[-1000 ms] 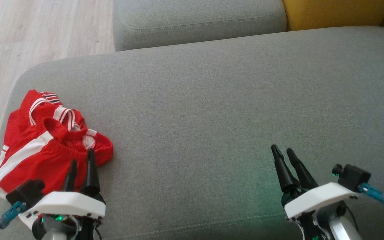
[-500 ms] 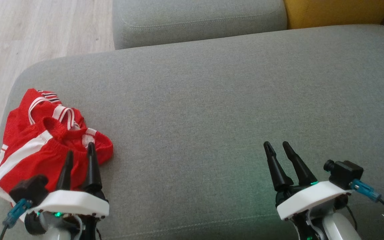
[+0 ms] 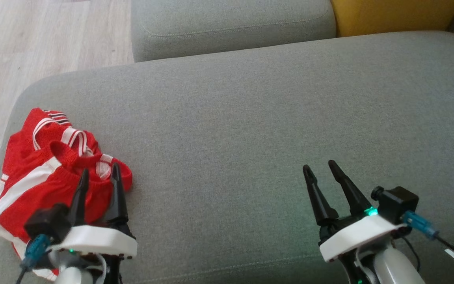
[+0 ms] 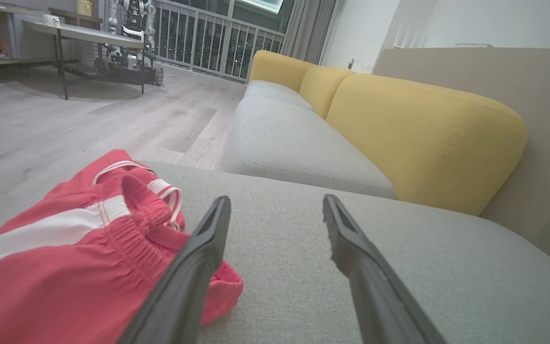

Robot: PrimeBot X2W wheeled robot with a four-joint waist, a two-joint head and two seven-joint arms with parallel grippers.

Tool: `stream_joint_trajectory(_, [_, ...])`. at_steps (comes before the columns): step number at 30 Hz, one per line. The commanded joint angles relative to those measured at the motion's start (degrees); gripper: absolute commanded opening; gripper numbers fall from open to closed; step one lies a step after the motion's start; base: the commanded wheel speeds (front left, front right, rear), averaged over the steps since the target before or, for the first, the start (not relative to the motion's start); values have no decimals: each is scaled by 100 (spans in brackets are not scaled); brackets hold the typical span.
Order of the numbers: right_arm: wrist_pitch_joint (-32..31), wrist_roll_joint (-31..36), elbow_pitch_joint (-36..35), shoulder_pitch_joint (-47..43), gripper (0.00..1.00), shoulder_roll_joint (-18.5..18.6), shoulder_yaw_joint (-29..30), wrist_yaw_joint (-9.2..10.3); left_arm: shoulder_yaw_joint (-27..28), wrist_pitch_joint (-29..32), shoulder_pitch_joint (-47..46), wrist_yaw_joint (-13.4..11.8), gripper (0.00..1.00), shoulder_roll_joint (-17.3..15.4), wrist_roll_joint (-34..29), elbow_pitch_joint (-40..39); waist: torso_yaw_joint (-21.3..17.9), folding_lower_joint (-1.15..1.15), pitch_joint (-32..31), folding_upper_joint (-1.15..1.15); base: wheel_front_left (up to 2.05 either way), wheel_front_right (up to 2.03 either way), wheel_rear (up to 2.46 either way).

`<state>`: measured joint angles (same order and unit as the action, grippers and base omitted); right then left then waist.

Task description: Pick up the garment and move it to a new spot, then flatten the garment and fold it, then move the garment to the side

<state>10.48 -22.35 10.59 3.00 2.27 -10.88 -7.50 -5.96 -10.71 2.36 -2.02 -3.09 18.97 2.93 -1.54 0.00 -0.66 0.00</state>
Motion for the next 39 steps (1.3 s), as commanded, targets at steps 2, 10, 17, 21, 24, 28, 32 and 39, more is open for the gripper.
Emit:
stream_joint_trajectory(2, [115, 235, -243, 321, 100, 51, -168, 1, 120, -94, -130, -31, 100, -3, -244, -269, -4, 0, -3, 0, 0, 0, 0])
stream_joint_trajectory(10, [250, 793, -325, 366, 100, 55, -322, 1, 71, -229, -128, -95, 100, 10, -798, -416, -20, 0, 6, 0, 0, 0, 0])
stream_joint_trajectory(17, [369, 1241, -405, 392, 100, 58, -398, 1, 44, -346, -106, -146, 100, 14, -1291, -543, -28, 0, -1, 0, 0, 0, 0])
stream_joint_trajectory(21, [436, 1470, -455, 404, 100, 60, -447, 1, 29, -413, -104, -155, 100, 14, -1602, -603, -38, 0, 1, 0, 0, 0, 0])
stream_joint_trajectory(24, [452, 1518, -448, 397, 100, 61, -421, 1, 24, -429, -92, -144, 100, 14, -1689, -608, -55, 0, 12, 0, 0, 0, 0])
stream_joint_trajectory(28, [452, 1391, -391, 398, 100, 61, -318, 1, 44, -429, -81, -139, 100, 16, -1669, -575, -78, 0, 22, 0, 0, 0, 0])
stream_joint_trajectory(32, [452, 1387, -363, 407, 100, 61, -241, 1, 74, -429, -77, -133, 100, 18, -1627, -509, -88, 0, 31, 0, 0, 0, 0])
stream_joint_trajectory(39, [452, 1421, -264, 392, 100, 61, -127, 1, 138, -429, -49, -43, 100, 20, -1500, -242, -80, 0, 25, 0, 0, 0, 0])
